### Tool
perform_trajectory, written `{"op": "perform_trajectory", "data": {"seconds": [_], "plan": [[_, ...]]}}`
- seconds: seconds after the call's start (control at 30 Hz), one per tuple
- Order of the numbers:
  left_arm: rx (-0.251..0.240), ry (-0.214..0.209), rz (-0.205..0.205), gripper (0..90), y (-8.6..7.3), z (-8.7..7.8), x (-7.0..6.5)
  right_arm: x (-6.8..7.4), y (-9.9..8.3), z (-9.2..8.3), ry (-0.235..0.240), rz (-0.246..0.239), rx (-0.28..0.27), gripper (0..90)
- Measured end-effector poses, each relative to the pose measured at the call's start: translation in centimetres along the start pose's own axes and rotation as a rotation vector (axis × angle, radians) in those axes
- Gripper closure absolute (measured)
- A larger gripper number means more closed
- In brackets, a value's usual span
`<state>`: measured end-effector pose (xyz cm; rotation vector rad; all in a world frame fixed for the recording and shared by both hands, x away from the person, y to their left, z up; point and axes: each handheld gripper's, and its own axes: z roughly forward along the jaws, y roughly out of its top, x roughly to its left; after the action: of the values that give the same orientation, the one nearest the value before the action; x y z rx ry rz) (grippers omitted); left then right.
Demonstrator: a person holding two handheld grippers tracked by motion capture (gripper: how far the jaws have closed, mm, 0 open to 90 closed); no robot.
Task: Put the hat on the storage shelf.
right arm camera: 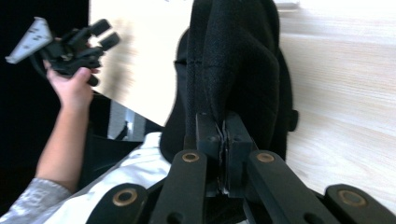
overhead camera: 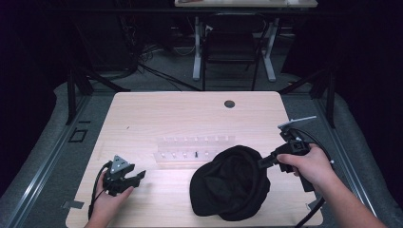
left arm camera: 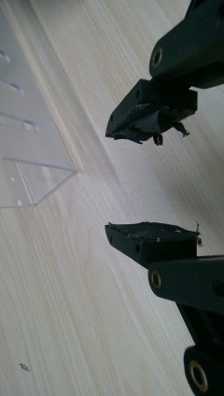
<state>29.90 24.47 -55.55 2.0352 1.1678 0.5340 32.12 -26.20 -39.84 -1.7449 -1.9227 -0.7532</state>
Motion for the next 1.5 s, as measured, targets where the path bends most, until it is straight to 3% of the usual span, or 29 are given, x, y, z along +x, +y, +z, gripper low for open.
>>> {"op": "perform_trajectory", "data": {"seconds": [0.13, 0.17, 0.4, 0.63, 0.97, 1.33, 1.5], "plan": [[-0.002, 0.001, 0.000, 47.0, 0.0, 0.0, 0.0, 0.1, 0.1, -0.3, 0.038, -0.019, 0.015, 88.1], [-0.002, 0.001, 0.001, 47.0, 0.0, 0.0, 0.0, 0.3, 0.0, -0.2, 0.049, -0.002, -0.014, 88.1], [-0.003, 0.001, 0.003, 47.1, 0.0, 0.0, 0.0, 0.6, 0.0, -0.4, 0.103, -0.023, -0.018, 88.2], [-0.004, 0.002, 0.000, 47.0, 0.0, 0.0, 0.0, 1.1, 0.0, -0.7, 0.172, -0.002, -0.027, 88.4], [-0.003, 0.003, -0.001, 47.0, 0.0, 0.0, -0.1, 2.0, 0.0, -2.0, 0.254, -0.033, -0.051, 88.5], [-0.003, 0.002, -0.003, 47.0, 0.0, 0.0, -0.1, 2.3, 0.0, -3.9, 0.278, -0.046, -0.110, 88.4], [-0.004, 0.001, -0.003, 46.9, 0.0, 0.0, -0.1, 2.5, 0.3, -5.6, 0.301, -0.060, -0.156, 88.4]]}}
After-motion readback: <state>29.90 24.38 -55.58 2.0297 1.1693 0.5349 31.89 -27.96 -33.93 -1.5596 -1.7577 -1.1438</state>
